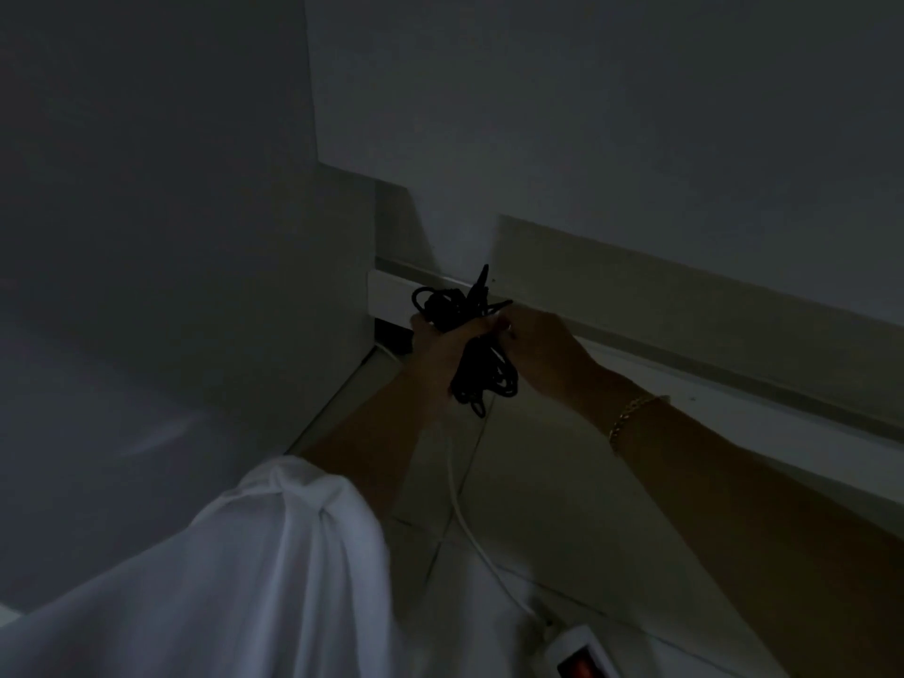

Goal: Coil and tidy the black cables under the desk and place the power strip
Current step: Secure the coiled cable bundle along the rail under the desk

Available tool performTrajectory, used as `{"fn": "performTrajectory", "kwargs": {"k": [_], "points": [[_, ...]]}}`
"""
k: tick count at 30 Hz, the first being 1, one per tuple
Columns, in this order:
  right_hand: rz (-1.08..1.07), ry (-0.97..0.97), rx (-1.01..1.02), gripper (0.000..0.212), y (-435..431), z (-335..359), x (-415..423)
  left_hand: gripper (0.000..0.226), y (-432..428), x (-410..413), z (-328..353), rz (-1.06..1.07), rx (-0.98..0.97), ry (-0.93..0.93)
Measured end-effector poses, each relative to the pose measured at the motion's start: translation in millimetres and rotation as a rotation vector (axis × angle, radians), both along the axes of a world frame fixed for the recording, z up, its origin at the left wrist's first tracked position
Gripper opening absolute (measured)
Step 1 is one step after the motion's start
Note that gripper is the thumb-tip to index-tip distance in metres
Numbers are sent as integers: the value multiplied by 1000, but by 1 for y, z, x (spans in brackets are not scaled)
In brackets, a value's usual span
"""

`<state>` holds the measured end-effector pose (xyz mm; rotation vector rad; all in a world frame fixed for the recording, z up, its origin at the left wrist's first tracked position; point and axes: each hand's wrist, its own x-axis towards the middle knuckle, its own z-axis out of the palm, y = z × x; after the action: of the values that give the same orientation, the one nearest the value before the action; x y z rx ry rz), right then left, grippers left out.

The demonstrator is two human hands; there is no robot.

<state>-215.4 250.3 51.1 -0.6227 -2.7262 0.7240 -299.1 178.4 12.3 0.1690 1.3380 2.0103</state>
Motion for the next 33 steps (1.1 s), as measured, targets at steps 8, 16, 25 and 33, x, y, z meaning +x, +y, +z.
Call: {"fn": "performTrajectory", "kwargs": {"k": [8, 16, 25, 33], "points": [[-174, 166, -8, 19, 1, -16, -2, 54, -12, -3, -3, -23, 48, 60], [-243, 226, -4, 15, -4, -21, -1, 20, -19, -5, 4, -185, -11, 511], [-139, 125, 79, 23, 6, -11, 2, 14, -9, -7, -1, -166, -155, 678], [-254, 270, -79, 18, 7, -12, 0, 16, -2, -3, -6, -91, -191, 874]]}}
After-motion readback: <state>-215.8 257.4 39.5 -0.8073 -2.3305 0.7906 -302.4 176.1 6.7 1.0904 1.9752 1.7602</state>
